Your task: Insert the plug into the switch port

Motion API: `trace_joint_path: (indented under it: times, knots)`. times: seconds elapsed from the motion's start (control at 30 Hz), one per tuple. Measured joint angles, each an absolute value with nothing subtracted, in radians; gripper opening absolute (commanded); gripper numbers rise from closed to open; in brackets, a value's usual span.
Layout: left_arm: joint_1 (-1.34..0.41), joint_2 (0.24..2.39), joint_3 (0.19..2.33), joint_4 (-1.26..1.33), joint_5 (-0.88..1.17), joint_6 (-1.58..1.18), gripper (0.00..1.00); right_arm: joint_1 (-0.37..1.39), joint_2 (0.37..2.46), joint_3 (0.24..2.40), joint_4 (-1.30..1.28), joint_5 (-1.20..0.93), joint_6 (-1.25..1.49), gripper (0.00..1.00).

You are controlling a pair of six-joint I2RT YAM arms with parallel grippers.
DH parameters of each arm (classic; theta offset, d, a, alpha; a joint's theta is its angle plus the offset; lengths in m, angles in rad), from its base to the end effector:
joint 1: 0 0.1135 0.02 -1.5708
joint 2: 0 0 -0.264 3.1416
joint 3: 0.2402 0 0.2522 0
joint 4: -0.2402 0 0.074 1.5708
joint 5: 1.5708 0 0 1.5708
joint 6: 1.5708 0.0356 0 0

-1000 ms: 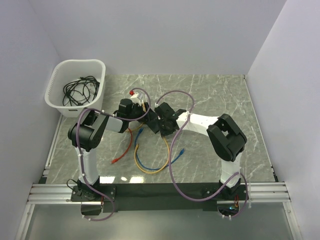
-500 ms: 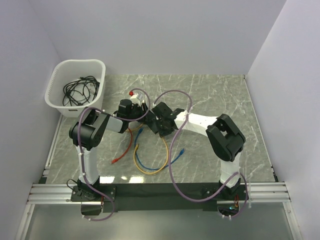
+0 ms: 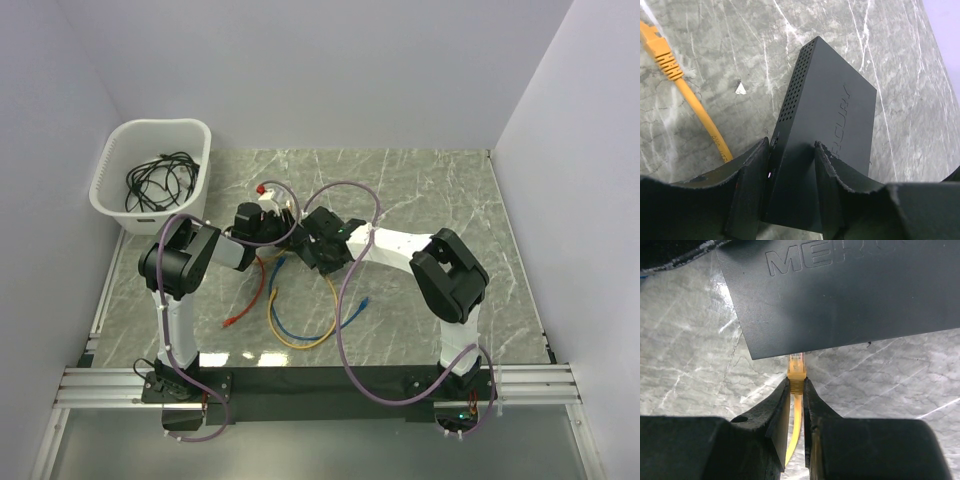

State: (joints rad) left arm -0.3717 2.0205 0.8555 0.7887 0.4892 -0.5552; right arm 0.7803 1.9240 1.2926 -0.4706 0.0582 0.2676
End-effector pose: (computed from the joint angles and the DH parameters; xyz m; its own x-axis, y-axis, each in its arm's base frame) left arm 0.3523 -0.1553 0.1111 -0.6746 -0.2364 -0.6993 0.4380 0.6344 -0.6370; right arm 0.2814 0.2757 0.1673 -0.7922 -0.4128 -0.4495 -0.4916 0.8680 0.0694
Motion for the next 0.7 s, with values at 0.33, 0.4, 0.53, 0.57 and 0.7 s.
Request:
trace_joint_path:
  times: [0.33, 0.4, 0.53, 0.57, 0.7]
  knots:
    - [-0.378, 2.02, 0.853, 0.796, 0.506, -0.516, 0.47, 0.782, 1.928, 1.345, -0.531, 0.091, 0.186, 0.0]
    - [-0.379, 2.021, 0.853, 0.797, 0.509, -0.512, 0.46, 0.781, 1.934, 1.356, -0.543, 0.091, 0.18, 0.0]
    - [-0.379, 2.025, 0.853, 0.805, 0.514, -0.508, 0.46, 0.781, 1.954, 1.358, -0.541, 0.094, 0.17, 0.0]
    - [-0.379, 2.025, 0.853, 0.806, 0.516, -0.506, 0.46, 0.781, 1.955, 1.358, -0.54, 0.094, 0.168, 0.0]
    - [-0.379, 2.027, 0.853, 0.81, 0.517, -0.505, 0.45, 0.781, 1.955, 1.359, -0.539, 0.094, 0.166, 0.0]
